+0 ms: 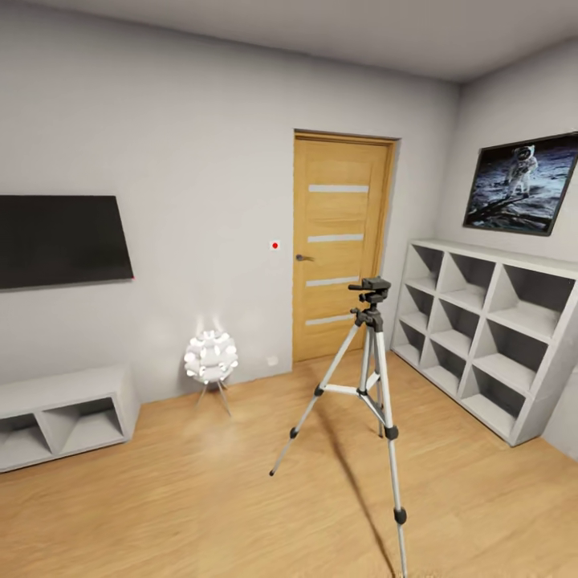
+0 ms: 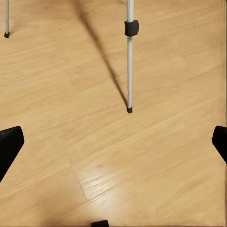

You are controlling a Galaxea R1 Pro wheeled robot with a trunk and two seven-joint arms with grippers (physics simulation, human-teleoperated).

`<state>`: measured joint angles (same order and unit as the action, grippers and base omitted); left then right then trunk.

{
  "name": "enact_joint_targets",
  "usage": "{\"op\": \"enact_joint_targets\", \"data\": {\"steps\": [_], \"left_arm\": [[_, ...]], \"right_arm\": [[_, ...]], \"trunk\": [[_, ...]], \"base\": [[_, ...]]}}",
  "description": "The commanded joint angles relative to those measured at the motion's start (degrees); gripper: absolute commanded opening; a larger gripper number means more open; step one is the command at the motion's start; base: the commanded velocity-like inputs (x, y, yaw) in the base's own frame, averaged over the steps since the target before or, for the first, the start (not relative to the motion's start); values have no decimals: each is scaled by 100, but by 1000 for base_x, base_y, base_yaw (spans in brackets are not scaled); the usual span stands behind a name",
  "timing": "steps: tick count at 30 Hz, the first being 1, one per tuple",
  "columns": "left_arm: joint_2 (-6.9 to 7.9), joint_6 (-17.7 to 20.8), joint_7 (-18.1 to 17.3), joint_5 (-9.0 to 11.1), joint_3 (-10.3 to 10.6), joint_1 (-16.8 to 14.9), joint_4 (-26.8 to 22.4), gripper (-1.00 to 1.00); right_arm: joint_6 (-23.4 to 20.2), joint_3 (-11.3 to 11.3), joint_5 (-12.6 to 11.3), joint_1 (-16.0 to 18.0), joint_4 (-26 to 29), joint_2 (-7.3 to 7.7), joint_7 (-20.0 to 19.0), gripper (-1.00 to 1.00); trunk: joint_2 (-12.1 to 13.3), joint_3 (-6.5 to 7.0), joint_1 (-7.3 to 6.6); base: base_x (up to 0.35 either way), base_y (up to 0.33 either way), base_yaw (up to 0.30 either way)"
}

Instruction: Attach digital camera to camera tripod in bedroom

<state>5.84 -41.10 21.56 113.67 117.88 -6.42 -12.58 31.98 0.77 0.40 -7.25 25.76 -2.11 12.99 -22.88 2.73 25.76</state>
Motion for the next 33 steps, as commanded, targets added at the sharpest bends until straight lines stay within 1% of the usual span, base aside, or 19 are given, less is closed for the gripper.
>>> {"op": "enact_joint_targets", "data": {"steps": [1,6,11,20,27,33], "left_arm": [[5,-12,59,-11,50,-8,-22,-100],[5,-12,59,-11,48,-6,-21,-100],[5,-12,59,-11,43,-6,-20,-100],[5,-12,59,-11,45,-5,-19,-100],[5,-12,61,-7,43,-6,-17,-100],[5,-12,60,-3,43,-6,-16,-100]], "right_arm": [[2,7,4,-5,8,0,28,100],[3,7,4,-5,18,0,28,100],[3,8,4,-5,31,0,28,100],[2,9,4,-5,34,0,28,100],[4,7,4,-5,36,0,28,100],[7,4,4,-5,42,0,28,100]], "trunk": [[-4,-5,2],[-4,-25,2],[-4,-47,2],[-4,-90,2],[-4,-124,2],[-4,-154,2]], "base": [[0,0,-291],[-39,-28,-290],[-78,-132,-284],[-21,-218,-274],[-1,-159,-271],[0,-261,-271]]}}
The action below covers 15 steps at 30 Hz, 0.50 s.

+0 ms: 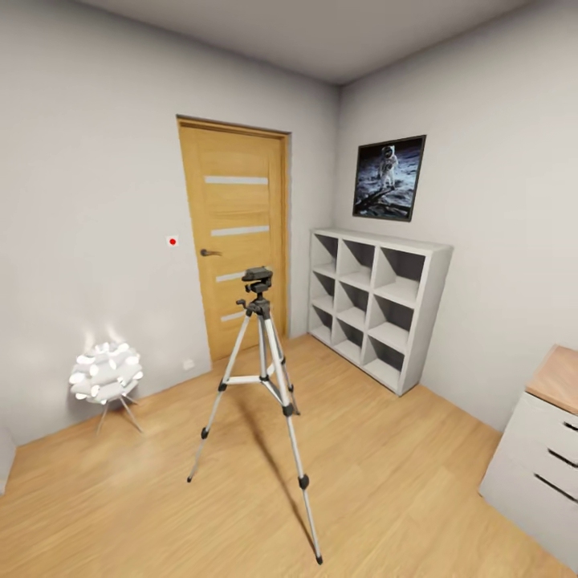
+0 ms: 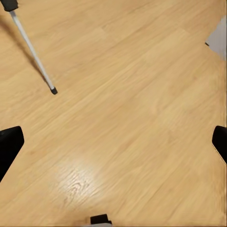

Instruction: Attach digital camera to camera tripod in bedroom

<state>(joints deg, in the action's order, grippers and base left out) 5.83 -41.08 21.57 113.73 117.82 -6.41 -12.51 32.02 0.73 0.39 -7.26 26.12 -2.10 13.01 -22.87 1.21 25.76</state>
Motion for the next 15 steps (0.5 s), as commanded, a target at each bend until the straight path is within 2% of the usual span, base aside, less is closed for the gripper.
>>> {"op": "enact_joint_targets", "data": {"steps": [1,15], "left_arm": [[6,-14,59,-11,50,-8,-25,-100],[6,-14,58,-9,52,-7,-26,-100]], "right_arm": [[4,9,5,-4,6,-1,26,100],[4,11,5,-4,7,-1,26,100]], "trunk": [[-5,-6,3],[-5,-75,3]], "base": [[0,-295,-271],[0,-303,-270]]}}
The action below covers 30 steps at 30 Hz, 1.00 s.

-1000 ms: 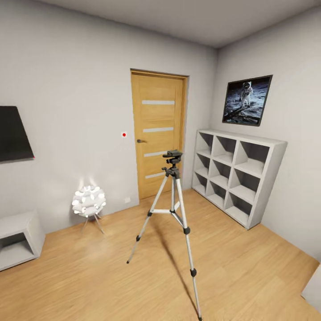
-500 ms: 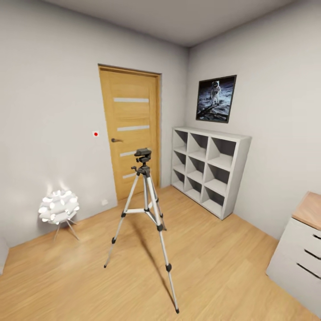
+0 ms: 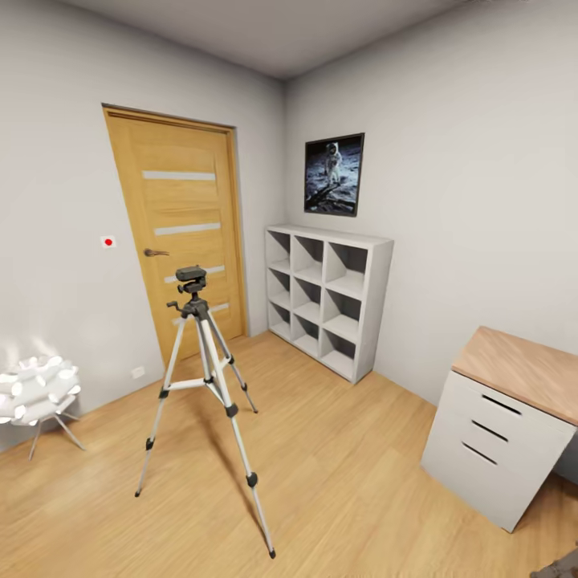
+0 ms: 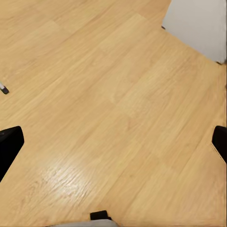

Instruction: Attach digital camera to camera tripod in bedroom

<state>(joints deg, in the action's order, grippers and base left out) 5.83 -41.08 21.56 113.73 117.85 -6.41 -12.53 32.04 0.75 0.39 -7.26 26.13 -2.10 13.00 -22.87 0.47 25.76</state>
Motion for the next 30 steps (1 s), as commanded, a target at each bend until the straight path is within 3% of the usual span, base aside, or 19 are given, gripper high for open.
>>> {"op": "enact_joint_targets", "data": {"steps": [1,19,30], "left_arm": [[6,-14,59,-9,50,-7,-23,-100],[6,-5,59,-10,45,-9,-21,-100],[6,-5,60,-9,45,-6,-22,-100]], "right_arm": [[0,7,5,-4,6,-1,27,100],[3,6,9,-4,6,-18,27,100],[4,11,24,-4,77,1,32,100]], "trunk": [[-5,-6,3],[-5,-98,3],[-5,-118,3]], "base": [[0,-306,-269],[11,-306,-243],[213,-262,-57]]}}
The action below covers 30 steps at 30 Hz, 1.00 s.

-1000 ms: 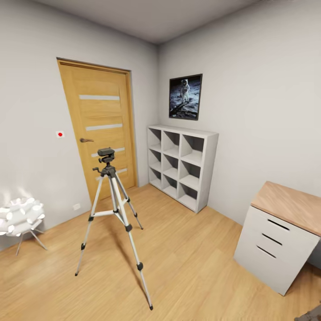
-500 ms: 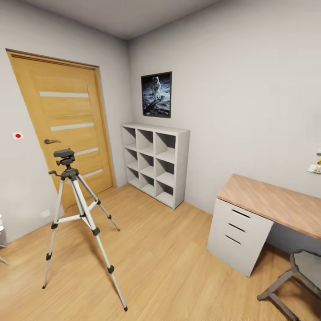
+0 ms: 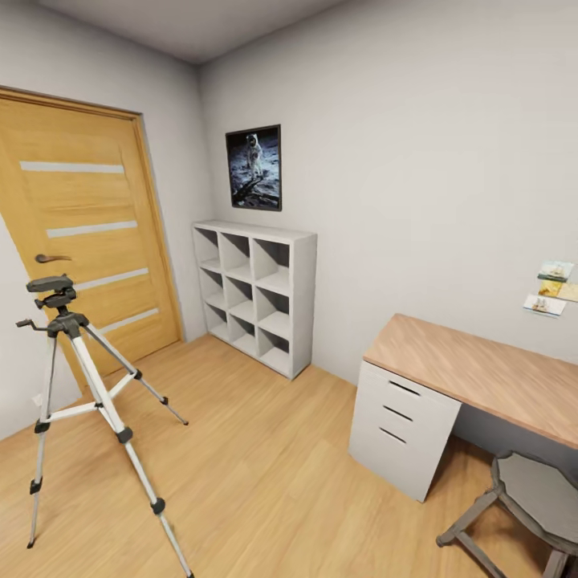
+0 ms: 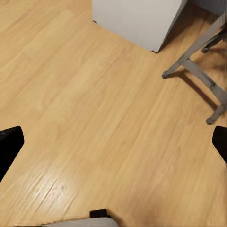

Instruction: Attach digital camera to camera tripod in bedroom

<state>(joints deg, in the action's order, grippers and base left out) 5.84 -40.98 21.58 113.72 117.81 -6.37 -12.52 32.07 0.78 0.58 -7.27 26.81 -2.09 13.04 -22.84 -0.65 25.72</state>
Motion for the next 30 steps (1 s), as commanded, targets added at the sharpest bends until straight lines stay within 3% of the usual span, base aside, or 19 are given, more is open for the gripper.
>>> {"op": "enact_joint_targets", "data": {"steps": [1,16,30], "left_arm": [[5,-15,58,-8,49,-11,-23,-100],[5,-24,58,-8,49,-10,-23,-100],[5,-24,57,-8,49,-11,-26,-100]], "right_arm": [[1,9,9,-3,28,2,27,100],[45,28,13,-3,-12,15,15,100],[44,19,13,-3,-21,7,22,100]], "trunk": [[-8,-7,6],[-8,-7,6],[-8,-7,6]], "base": [[271,-229,-2],[293,-187,25],[322,-121,262]]}}
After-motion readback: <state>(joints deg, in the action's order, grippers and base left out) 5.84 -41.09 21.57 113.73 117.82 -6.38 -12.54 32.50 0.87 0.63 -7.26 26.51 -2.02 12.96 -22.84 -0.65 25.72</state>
